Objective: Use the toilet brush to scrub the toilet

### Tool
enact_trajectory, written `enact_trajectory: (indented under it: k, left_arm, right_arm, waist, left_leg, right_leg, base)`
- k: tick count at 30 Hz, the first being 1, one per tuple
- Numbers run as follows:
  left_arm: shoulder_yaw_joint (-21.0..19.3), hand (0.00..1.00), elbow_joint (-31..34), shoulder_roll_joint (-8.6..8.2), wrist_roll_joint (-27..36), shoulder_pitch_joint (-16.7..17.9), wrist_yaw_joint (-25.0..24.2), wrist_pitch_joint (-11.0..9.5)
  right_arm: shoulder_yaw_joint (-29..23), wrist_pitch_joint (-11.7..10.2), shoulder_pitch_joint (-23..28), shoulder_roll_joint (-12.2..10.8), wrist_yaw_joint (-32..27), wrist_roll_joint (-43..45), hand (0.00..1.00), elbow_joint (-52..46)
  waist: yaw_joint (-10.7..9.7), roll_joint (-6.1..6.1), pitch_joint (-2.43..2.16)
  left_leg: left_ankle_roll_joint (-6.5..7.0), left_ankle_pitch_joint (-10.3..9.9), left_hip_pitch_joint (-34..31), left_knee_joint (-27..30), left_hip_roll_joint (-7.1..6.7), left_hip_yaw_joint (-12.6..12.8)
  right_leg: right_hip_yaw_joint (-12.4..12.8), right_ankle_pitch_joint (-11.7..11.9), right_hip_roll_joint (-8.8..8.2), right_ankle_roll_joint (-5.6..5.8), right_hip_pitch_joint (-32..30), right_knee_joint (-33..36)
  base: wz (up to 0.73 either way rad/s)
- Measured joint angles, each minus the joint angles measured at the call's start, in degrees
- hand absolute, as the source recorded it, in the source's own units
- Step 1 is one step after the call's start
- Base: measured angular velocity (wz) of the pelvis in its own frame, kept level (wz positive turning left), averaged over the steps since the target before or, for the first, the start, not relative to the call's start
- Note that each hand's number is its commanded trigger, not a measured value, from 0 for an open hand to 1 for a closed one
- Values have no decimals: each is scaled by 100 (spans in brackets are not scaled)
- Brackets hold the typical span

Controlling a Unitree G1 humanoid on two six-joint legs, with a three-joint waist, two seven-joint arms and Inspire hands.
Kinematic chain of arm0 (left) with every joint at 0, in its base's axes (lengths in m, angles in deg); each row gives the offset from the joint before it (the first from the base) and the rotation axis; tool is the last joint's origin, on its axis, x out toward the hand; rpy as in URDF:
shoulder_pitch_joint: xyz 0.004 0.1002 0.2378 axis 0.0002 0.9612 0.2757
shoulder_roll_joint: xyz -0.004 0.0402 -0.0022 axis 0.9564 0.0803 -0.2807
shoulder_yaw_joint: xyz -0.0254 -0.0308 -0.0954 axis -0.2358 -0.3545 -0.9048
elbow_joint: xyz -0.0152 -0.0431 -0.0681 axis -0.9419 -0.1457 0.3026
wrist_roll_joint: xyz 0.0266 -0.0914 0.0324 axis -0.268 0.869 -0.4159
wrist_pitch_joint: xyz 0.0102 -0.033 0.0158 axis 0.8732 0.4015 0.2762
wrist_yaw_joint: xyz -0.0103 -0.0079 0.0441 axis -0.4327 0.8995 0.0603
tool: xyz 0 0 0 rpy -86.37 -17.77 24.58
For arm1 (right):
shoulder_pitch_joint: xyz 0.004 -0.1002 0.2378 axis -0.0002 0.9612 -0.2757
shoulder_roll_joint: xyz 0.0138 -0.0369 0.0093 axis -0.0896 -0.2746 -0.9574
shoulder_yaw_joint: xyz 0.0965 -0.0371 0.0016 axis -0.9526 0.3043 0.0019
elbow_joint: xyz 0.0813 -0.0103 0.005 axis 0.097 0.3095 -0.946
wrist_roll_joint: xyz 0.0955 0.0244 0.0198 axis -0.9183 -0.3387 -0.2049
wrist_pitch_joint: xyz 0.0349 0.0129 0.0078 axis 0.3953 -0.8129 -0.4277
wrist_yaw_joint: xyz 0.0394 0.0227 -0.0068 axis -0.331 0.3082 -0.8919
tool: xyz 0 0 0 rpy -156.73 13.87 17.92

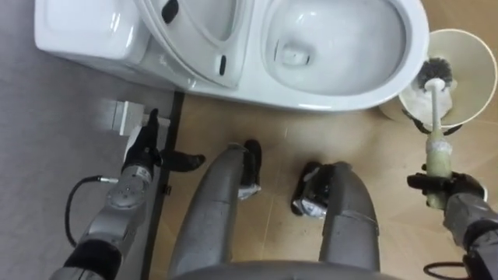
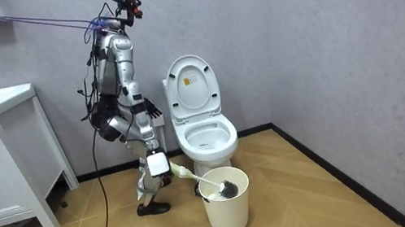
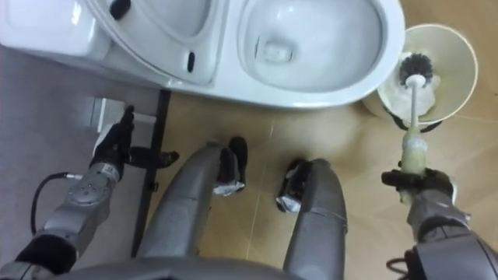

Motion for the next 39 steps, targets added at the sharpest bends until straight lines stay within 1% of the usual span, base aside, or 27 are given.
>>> enact_trajectory:
  k: [2,3,6,8,9,11,12,13,14,15,16,17,19,20,21,22,25,28,29,30,31,32,33,35,36,37,39]
  left_arm:
    - [-1,0,0,3,-2,88,-9,3]
    - [-1,0,0,3,-5,111,-10,3]
    - [-5,0,-20,4,-9,234,-40,4]
    - [-125,0,-9,4,-64,358,-51,-4]
    - [-180,0,-10,4,-92,397,-51,-7]
    - [-429,0,-5,1,-200,588,-50,-36]
    - [-570,0,-6,3,-233,682,-51,-51]
    - [-635,0,-12,-2,-233,722,-52,-61]
    - [-722,0,-11,-4,-232,827,-52,-71]
    - [-753,0,-13,-6,-232,862,-57,-75]
    - [-774,0,-15,-5,-303,974,-56,-79]
    - [-779,0,-13,-13,-419,1114,-61,-83]
    - [-801,0,-11,-58,-492,1333,-77,-97]
    - [-861,0,17,-99,-552,1441,-82,-97]
    - [-904,0,46,-119,-602,1482,-80,-98]
    - [-976,0,102,-147,-698,1548,-79,-97]
    - [-1224,0,395,-261,-1082,1773,-30,-117]
    - [-1375,0,626,-268,-1438,1925,43,-204]
    - [-1430,0,673,-281,-1596,1968,135,-289]
    - [-1476,0,692,-304,-1642,1980,184,-317]
    - [-1574,0,739,-374,-1785,2025,301,-357]
    - [-1652,0,902,-449,-1964,2079,417,-365]
    - [-1667,0,988,-477,-2063,2097,480,-387]
    - [-1691,0,1256,-496,-2443,2230,650,-529]
    - [-1694,0,1431,-497,-2634,2303,761,-547]
    - [-1687,0,1512,-497,-2724,2326,818,-569]
    - [-1675,0,1841,-503,-2976,2386,992,-654]
  right_arm:
    - [-112,17,121,-111,98,-26,100,-25]
    - [-112,17,140,-139,114,-62,100,-30]
    - [-129,14,251,-239,178,-201,100,-17]
    - [-377,14,366,-286,255,-241,100,-27]
    - [-450,14,385,-301,262,-277,100,-27]
    - [-683,9,501,-357,284,-475,100,-10]
    - [-747,7,586,-392,320,-595,100,-11]
    - [-786,8,623,-413,340,-644,100,-16]
    - [-801,8,685,-451,350,-742,100,-19]
    - [-805,8,704,-468,360,-779,100,-22]
    - [-809,8,822,-508,373,-809,100,-31]
    - [-809,9,906,-555,388,-833,100,-58]
    - [-830,11,989,-604,442,-839,100,-97]
    - [-855,12,1036,-604,486,-821,100,-96]
    - [-879,13,1038,-605,497,-814,100,-98]
    - [-1019,12,1028,-613,507,-727,100,-112]
    - [-1228,5,1063,-616,435,-387,100,-324]
    - [-1231,-79,1090,-618,354,-123,100,-503]
    - [-1231,-118,1139,-618,341,36,100,-561]
    - [-1231,-133,1143,-619,334,108,100,-564]
    - [-1223,-151,1149,-631,316,285,100,-578]
    - [-1225,-181,1157,-654,276,434,100,-630]
    - [-1225,-210,1175,-670,252,533,100,-680]
    - [-1225,-343,1263,-771,168,1002,100,-811]
    - [-1216,-368,1301,-826,122,1265,100,-887]
    - [-1215,-369,1317,-845,112,1362,100,-946]
    - [-1212,-459,1308,-904,74,1726,100,-1043]
  waist:
    - [-86,-4,-16]
    - [-118,-7,-26]
    - [-166,-42,-44]
    - [-176,-101,-73]
    - [-176,-115,-73]
    - [-183,-190,-116]
    - [-183,-251,-150]
    - [-181,-270,-152]
    - [-183,-306,-175]
    - [-186,-326,-195]
    - [-201,-385,-203]
    - [-199,-440,-199]
    - [-213,-474,-211]
    - [-261,-481,-211]
    - [-274,-480,-212]
    - [-285,-478,-216]
    - [-262,-416,-188]
    - [-269,-368,-182]
    - [-270,-358,-183]
    - [-248,-356,-181]
    - [-155,-357,-181]
    - [-112,-357,-187]
    - [-109,-360,-185]
    - [-44,-361,-185]
    - [5,-372,-188]
    - [18,-372,-189]
    - [34,-364,-191]
  left_leg:
    - [7,39,326,-247,-16,-53]
    - [7,57,398,-317,-22,-72]
    - [11,88,881,-653,-37,-93]
    - [13,100,1293,-916,-81,-90]
    - [12,102,1411,-979,-82,-87]
    - [2,108,1861,-1260,-80,-83]
    - [-7,114,2097,-1410,-83,-88]
    - [-12,117,2213,-1477,-81,-94]
    - [-20,122,2439,-1600,-79,-97]
    - [-23,123,2545,-1656,-73,-101]
    - [-34,133,2768,-1802,-75,-109]
    - [-36,139,3033,-1947,-78,-110]
    - [-36,138,3325,-2063,-91,-96]
    - [-35,137,3417,-2083,-102,-94]
    - [-35,137,3444,-2089,-104,-100]
    - [-35,137,3471,-2090,-110,-104]
    - [-35,135,3593,-2092,-108,-94]
    - [-35,134,3717,-2107,-106,-98]
    - [-35,134,3782,-2120,-107,-98]
    - [-35,134,3831,-2140,-106,-99]
    - [-37,133,3925,-2210,-101,-100]
    - [-45,125,3953,-2242,-101,-109]
    - [-46,124,3954,-2244,-98,-113]
    - [-47,124,4002,-2242,-87,-171]
    - [-50,123,4047,-2242,-81,-195]
    - [-51,123,4059,-2237,-79,-206]
    - [-58,119,4029,-2212,-78,-272]
  right_leg:
    - [-87,48,19,45,375,-296]
    - [-108,61,19,58,462,-369]
    - [-163,127,53,120,966,-751]
    - [-174,147,55,168,1368,-1002]
    - [-173,155,67,183,1484,-1080]
    - [-184,202,134,241,1953,-1433]
    - [-210,223,166,263,2208,-1618]
    - [-224,243,195,275,2342,-1736]
    - [-278,313,262,288,2645,-2006]
    - [-306,341,293,299,2770,-2130]
    - [-345,377,318,320,3013,-2327]
    - [-366,395,324,352,3286,-2496]
    - [-422,422,346,398,3629,-2764]
    - [-466,439,360,425,3784,-2890]
    - [-485,445,370,434,3841,-2939]
    - [-505,453,412,446,3922,-2991]
    - [-574,490,427,457,4130,-3054]
    - [-650,492,441,455,4317,-3118]
    - [-673,491,426,456,4394,-3124]
    - [-674,490,422,456,4437,-3130]
    - [-672,489,419,455,4458,-3156]
    - [-665,464,419,442,4477,-3184]
    - [-663,455,428,441,4482,-3190]
    - [-673,456,466,440,4561,-3215]
    - [-671,456,476,439,4611,-3227]
    - [-677,457,480,438,4627,-3233]
    - [-738,459,493,434,4647,-3234]
  base:
    - [11]
    - [14]
    - [5]
    - [5]
    - [0]
    - [-2]
    - [0]
    - [5]
    - [4]
    - [5]
    - [7]
    - [7]
    - [13]
    - [19]
    - [20]
    - [14]
    - [10]
    - [14]
    - [17]
    - [7]
    - [-3]
    - [0]
    - [6]
    - [9]
    - [6]
    - [7]
    - [12]
